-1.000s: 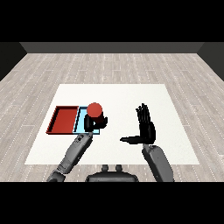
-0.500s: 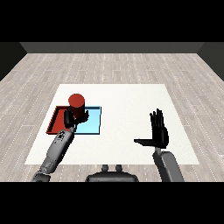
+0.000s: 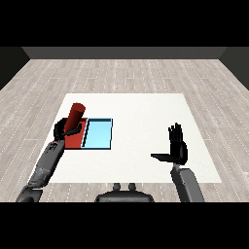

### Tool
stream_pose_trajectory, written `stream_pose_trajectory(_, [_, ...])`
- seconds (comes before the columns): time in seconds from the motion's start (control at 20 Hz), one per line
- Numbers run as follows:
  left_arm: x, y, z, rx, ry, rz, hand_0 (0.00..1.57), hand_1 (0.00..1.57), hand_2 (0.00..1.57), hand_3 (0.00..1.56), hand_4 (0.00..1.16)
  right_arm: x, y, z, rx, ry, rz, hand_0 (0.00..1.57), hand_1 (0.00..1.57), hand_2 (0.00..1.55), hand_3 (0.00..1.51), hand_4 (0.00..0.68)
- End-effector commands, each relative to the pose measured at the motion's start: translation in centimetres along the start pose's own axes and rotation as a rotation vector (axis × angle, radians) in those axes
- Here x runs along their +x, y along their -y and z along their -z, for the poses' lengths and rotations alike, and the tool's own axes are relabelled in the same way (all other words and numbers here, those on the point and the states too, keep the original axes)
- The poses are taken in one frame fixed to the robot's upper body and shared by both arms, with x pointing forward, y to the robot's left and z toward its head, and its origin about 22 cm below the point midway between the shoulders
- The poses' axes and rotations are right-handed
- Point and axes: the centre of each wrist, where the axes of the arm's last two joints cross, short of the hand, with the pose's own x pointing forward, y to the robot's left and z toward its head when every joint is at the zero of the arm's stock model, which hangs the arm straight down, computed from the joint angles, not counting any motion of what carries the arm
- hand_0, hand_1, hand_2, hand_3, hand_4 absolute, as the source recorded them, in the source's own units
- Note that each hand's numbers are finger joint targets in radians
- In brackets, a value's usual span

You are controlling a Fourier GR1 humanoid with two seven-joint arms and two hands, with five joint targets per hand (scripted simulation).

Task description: Pick the red can and put it in the red box

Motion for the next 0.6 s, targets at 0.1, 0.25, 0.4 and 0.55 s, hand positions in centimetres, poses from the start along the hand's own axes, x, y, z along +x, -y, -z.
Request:
stream_pose_trajectory(0.1, [-5.8, -2.0, 0.2, -0.006, -0.264, 0.230, 1.57, 1.57, 1.53, 1.42, 1.00, -0.8, 0.3, 0.8, -0.002, -0.008, 0.004, 0.00, 0.00, 0.00, 0.00, 0.000])
stream_pose_trajectory(0.25, [-5.7, -3.1, 1.6, 0.002, -0.376, 0.304, 0.94, 0.94, 0.85, 0.67, 0.89, -2.6, 0.3, 1.3, -0.022, -0.022, -0.002, 0.00, 0.00, 0.00, 0.00, 0.000])
stream_pose_trajectory(0.4, [-8.3, -0.9, -0.5, -0.020, -0.456, 0.340, 0.00, 0.00, 0.00, 0.00, 0.72, -2.3, 1.0, 2.5, -0.019, -0.011, -0.023, 0.00, 0.00, 0.00, 0.00, 0.000])
stream_pose_trajectory(0.55, [-9.2, -0.9, -1.1, -0.067, -0.510, 0.343, 0.92, 0.92, 0.88, 0.00, 0.71, -4.4, 0.0, 2.4, -0.022, -0.009, -0.023, 0.00, 0.00, 0.00, 0.00, 0.000])
